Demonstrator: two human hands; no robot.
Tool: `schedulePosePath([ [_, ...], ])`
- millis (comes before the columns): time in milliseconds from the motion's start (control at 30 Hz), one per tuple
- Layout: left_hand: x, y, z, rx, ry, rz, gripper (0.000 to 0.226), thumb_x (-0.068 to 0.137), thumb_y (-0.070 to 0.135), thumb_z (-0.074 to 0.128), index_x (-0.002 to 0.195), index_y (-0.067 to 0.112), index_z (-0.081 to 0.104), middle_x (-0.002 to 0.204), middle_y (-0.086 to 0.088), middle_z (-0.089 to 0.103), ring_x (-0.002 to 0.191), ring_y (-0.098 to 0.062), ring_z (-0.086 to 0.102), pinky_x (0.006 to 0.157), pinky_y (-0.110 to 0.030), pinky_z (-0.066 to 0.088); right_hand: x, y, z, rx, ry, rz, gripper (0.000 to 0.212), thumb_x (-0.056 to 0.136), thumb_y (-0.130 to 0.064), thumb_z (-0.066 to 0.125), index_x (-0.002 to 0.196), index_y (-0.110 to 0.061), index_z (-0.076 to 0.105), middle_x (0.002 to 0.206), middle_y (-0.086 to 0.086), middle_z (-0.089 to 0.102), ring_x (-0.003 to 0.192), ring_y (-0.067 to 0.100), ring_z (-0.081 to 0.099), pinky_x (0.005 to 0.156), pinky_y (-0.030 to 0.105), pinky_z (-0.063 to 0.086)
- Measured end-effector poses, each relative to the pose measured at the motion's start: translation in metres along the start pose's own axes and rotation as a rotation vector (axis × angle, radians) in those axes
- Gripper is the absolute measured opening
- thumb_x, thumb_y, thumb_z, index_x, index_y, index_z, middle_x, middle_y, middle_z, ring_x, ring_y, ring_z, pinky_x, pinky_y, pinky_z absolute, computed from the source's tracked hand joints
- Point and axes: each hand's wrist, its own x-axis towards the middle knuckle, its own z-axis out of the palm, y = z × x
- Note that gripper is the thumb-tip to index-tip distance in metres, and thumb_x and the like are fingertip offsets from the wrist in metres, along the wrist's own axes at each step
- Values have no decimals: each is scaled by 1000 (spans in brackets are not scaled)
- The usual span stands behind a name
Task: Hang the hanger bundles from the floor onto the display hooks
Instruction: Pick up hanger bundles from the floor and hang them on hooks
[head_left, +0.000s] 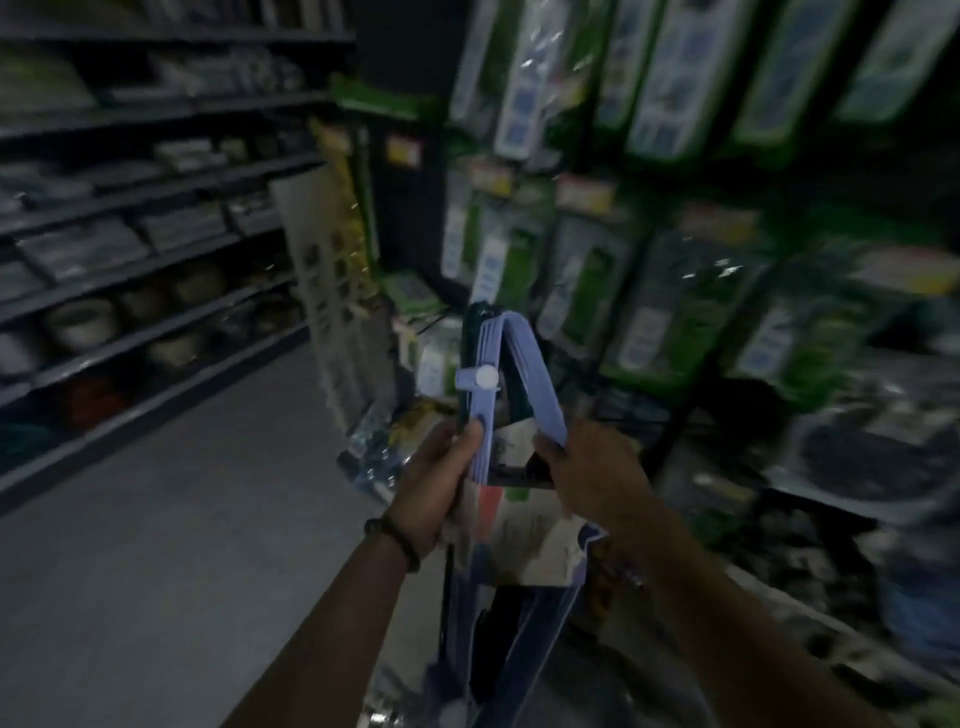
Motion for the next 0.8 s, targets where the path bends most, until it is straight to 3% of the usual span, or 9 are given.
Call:
schedulePosePath([
  [100,-12,44,67,91,-92,78,28,80,71,64,95,53,79,100,19,78,97,-7,76,81,-24,63,-66,30,-65,48,109,111,52,106,-57,50,68,-22,50,60,0,55,53,20,55,49,30,36],
  [167,-25,61,115,199,-176,104,43,82,78,57,88,41,77,97,10,76,92,-16,74,85,-32,60,-108,55,-104,103,205,171,59,105,-62,47,65,-19,51,56,4,57,50,22,56,47,30,36],
  [267,-50,76,193,321,-271,144,67,73,89,50,85,28,75,82,5,75,75,-19,71,69,-26,53,-170,103,-161,121,321,241,60,105,-58,50,61,-18,46,49,2,48,40,16,42,37,24,23],
  [333,-73,82,248,305,-303,169,51,69,88,54,76,42,75,74,11,72,70,-16,68,66,-27,52,-214,138,-198,90,401,254,58,106,-55,51,63,-17,50,50,1,51,41,16,44,37,25,22],
  [433,-103,83,337,255,-405,204,39,75,85,62,81,51,80,92,16,78,90,-16,73,88,-38,57,-280,196,-251,39,532,240,51,107,-50,50,64,-24,55,50,0,55,43,14,50,38,25,29],
  [533,-131,81,431,228,-472,226,19,79,74,65,76,61,78,82,32,76,89,-8,72,91,-34,55,-349,262,-301,46,599,272,49,109,-46,50,70,-19,62,58,4,63,51,19,58,46,33,40],
  [667,-170,82,559,245,-419,301,44,87,66,72,101,26,84,100,3,82,96,-22,77,88,-46,60,-446,341,-376,87,745,234,53,108,-51,50,67,-18,61,60,1,65,50,15,61,48,35,45],
  [733,-189,93,616,330,-371,418,57,92,62,59,97,8,77,83,-5,76,79,-29,71,71,-44,58,-487,372,-418,74,837,201,51,107,-53,52,66,-23,58,61,-2,65,49,12,59,44,29,41],
  [800,-206,112,664,410,-347,526,63,97,67,51,89,10,75,68,3,72,67,-22,67,60,-32,50,-516,400,-462,-5,881,214,40,106,-47,55,73,-26,57,60,-3,64,52,11,60,47,29,43],
])
